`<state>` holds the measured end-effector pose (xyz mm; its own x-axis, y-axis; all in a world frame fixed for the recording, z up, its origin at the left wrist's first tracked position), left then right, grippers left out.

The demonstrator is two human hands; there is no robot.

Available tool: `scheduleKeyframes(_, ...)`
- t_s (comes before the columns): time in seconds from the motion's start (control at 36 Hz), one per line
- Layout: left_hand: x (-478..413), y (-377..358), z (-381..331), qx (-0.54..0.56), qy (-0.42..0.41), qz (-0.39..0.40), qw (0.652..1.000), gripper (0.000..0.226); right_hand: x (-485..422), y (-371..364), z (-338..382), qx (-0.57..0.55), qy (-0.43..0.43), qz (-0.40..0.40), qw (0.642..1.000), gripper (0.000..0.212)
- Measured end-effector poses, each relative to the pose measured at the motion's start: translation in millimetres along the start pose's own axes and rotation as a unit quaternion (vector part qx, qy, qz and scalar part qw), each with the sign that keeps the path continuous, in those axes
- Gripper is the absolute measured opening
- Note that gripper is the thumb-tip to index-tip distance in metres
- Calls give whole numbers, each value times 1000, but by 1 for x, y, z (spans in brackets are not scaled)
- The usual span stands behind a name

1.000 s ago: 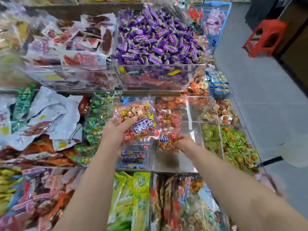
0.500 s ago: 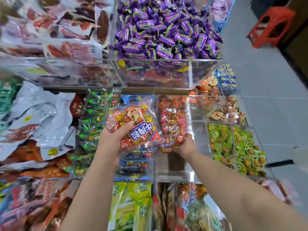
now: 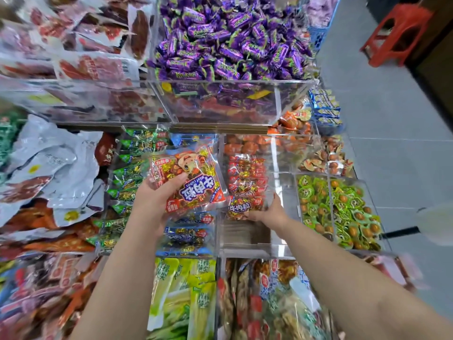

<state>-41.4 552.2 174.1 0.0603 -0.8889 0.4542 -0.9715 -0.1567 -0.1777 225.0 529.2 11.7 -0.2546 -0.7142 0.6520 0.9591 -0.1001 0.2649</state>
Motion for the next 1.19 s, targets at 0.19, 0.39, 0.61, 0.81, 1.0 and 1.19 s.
scheduleKeyframes(0.19, 4, -22, 6, -43, -14, 70, 997, 50, 73, 32, 65, -135, 148, -104, 974, 14)
scheduleKeyframes(0.39, 14, -52, 13, -139, -27, 106, 984, 68, 131, -4, 103, -62, 170, 159, 970, 46)
scheduleKeyframes(0.61, 9, -31, 10, -57, 1, 24, 998, 52, 132, 52, 94, -181, 155, 9, 971, 67)
scheduleKeyframes(0.81, 5, 2, 3, -17, -15, -20, 1000, 6, 131, 104, 106, -56, 239, -165, 955, 34)
scheduleKeyframes(1.0, 2, 13, 4, -10, -17, -23, 1000, 8, 117, 43, 118, 362, 283, -61, 886, 35)
scheduleKeyframes(1.19, 2, 18, 9, 20, -26, -28, 999, 7, 70, -33, 90, 522, 277, 17, 806, 14)
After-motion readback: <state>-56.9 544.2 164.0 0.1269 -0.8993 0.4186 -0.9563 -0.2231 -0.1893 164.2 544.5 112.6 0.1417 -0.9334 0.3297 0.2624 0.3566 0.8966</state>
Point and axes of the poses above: each hand's wrist, its own x-axis away from the middle knuckle, its own y-axis out of the back of the hand, z = x × y, the point moved 6 cm from there along -x, towards the middle knuckle, and after that the axes turned 2 degrees about -z, right-handed, at the moved point
